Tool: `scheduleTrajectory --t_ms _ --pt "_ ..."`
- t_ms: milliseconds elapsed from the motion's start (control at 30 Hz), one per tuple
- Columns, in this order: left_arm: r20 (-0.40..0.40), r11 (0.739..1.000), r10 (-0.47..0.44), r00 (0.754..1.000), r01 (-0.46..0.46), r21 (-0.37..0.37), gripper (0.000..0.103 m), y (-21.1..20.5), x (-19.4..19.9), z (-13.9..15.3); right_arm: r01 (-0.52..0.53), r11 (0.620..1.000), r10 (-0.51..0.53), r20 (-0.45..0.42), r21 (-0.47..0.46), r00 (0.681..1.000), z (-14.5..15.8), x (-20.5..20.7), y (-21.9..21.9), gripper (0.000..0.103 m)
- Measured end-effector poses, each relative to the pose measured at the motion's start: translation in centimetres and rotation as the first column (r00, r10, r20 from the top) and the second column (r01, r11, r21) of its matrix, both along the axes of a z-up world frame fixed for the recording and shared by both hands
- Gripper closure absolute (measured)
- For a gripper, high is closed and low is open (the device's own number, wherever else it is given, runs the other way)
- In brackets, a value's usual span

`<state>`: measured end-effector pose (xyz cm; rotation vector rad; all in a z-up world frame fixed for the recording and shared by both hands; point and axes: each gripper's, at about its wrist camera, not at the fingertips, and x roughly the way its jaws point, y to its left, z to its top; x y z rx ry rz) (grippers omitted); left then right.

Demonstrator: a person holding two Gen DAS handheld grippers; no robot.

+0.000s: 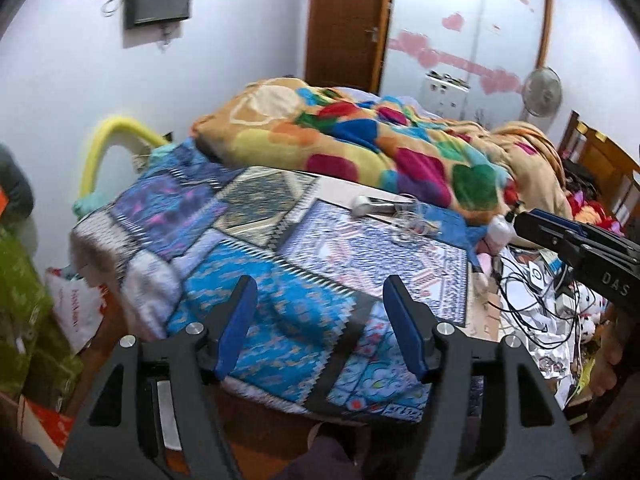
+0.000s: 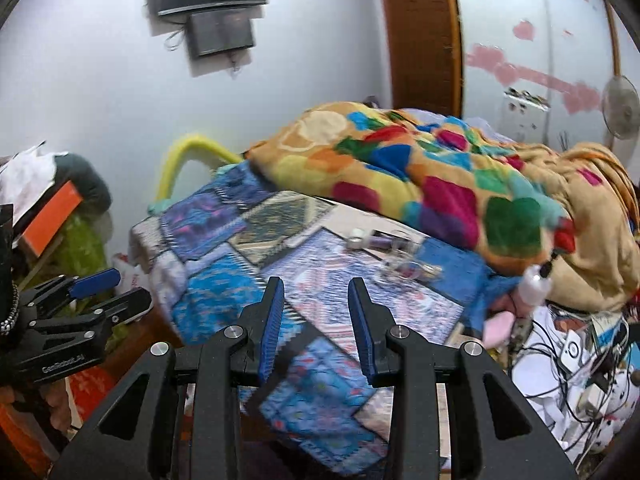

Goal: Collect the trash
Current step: 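Move the left tool to the white tape roll while the right tool approaches the clear bag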

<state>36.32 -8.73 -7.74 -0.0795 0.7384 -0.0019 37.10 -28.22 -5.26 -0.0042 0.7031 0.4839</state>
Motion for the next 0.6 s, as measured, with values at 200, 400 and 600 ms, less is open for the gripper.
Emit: scheduleTrajectory --t_ms 200,400,600 --pt "-0.025 0.999 -0.036 0.999 0.036 -0.007 0.038 -2.5 4.3 -1.7 0.084 0.996 -0.084 -0.038 -0.008 0.996 -2.1 3.0 -3.5 0.073" --pt "-0.038 1.000 -0.013 0.999 0.013 -0.009 0.038 -3.0 9.5 -4.0 0.141 0.990 -0.143 -0.088 -0.027 0.986 -4.8 6.6 -5.7 0.073" --pt "-0.065 0.998 -0.050 0.997 0.047 -0.045 0.038 -3.4 14.4 -6.8 0.186 0.982 -0.189 -0.138 -0.032 0.972 -7.6 10.7 -6.9 0.073"
